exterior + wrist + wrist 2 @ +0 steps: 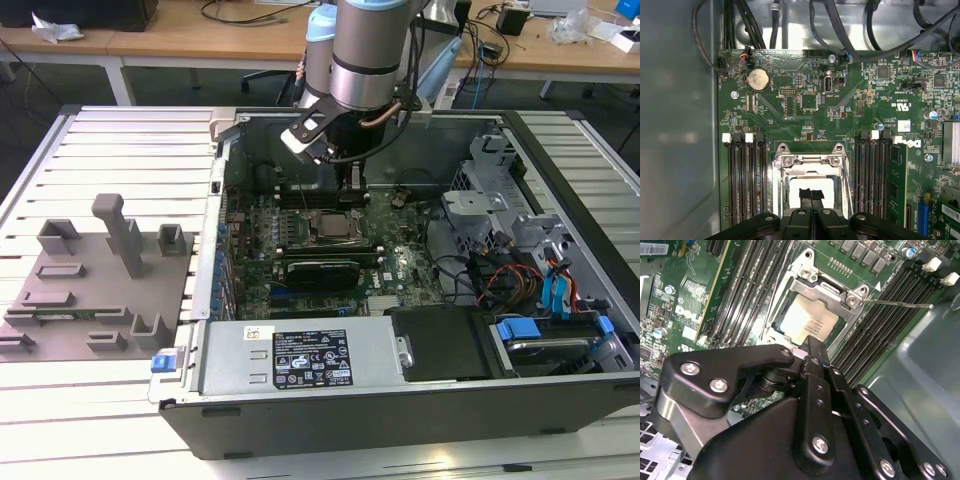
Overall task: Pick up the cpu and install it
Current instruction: 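Close the cpu cover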
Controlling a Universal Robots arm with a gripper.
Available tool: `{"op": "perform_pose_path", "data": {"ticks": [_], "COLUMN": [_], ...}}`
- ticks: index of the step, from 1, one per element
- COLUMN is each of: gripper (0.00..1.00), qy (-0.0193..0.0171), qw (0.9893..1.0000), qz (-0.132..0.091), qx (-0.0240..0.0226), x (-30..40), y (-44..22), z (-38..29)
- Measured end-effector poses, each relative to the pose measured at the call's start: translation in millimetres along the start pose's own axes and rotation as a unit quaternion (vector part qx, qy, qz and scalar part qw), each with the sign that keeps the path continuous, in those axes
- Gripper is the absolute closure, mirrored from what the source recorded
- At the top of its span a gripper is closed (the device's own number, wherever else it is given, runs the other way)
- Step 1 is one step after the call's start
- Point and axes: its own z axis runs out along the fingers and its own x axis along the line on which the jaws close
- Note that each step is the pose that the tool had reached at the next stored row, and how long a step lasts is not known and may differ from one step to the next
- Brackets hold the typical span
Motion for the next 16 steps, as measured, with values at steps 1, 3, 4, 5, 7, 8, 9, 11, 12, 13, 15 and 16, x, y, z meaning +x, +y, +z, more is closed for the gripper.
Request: {"op": "perform_pose_path", "data": {"ticks": [1,3,4,5,7,8,9,11,12,13,15,16], "gripper": [0.89,0.89,0.89,0.89,0.89,0.89,0.89,0.89,0.89,0.89,0.89,0.89], "qy": [-0.0001,-0.0007,-0.0009,-0.0014,-0.0017,-0.0021,-0.0024,-0.0031,-0.0032,-0.0035,-0.0041,-0.0045], "qw": [1.0000,0.9995,0.9992,0.9982,0.9968,0.9951,0.9935,0.9892,0.9879,0.9861,0.9803,0.9762], "qz": [-0.005,-0.033,-0.040,-0.060,-0.079,-0.099,-0.114,-0.147,-0.155,-0.166,-0.198,-0.217], "qx": [-0.0002,-0.0010,-0.0013,-0.0019,-0.0025,-0.0031,-0.0036,-0.0046,-0.0049,-0.0053,-0.0062,-0.0069], "x": [0.0,0.0,0.0,0.0,0.0,0.0,0.0,0.0,0.0,0.0,0.0,0.0], "y": [0.0,0.0,0.0,0.0,0.0,0.0,0.0,0.0,0.0,0.0,0.0,0.0], "z": [0.0,0.0,0.0,0.0,0.0,0.0,0.0,0.0,0.0,0.0,0.1,0.1]}}
